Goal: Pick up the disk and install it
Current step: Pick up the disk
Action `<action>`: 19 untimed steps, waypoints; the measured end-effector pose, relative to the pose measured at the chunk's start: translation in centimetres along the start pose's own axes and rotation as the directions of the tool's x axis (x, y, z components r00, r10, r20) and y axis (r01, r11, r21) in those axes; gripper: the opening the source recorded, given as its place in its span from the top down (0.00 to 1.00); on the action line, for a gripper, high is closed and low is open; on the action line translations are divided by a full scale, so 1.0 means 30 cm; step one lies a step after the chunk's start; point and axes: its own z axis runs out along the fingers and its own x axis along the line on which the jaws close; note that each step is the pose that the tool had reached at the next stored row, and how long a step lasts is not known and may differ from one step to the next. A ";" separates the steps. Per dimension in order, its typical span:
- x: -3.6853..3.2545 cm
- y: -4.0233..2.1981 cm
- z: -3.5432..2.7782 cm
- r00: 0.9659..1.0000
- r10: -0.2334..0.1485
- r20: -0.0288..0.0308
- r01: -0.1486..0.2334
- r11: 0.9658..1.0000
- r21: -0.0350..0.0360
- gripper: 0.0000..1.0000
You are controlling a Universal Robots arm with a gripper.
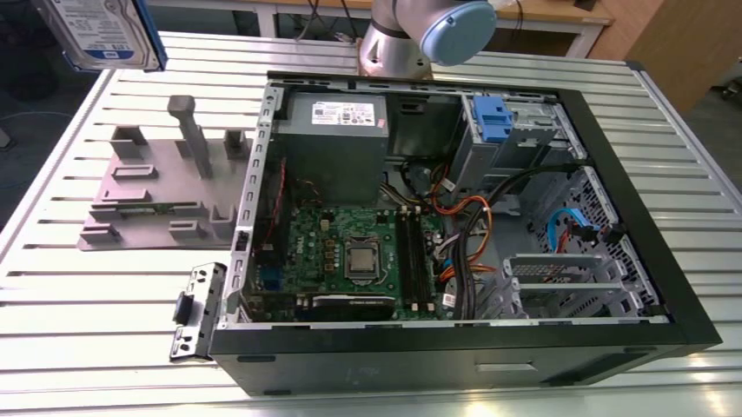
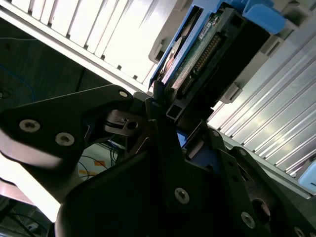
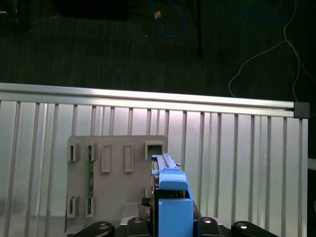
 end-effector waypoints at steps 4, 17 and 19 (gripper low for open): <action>0.000 0.000 -0.003 1.000 0.000 0.000 0.000 1.000 0.000 0.64; -0.001 0.001 -0.014 1.000 0.000 0.000 0.000 1.000 0.000 0.64; -0.001 0.001 -0.016 1.000 0.000 0.000 0.000 1.000 0.000 0.64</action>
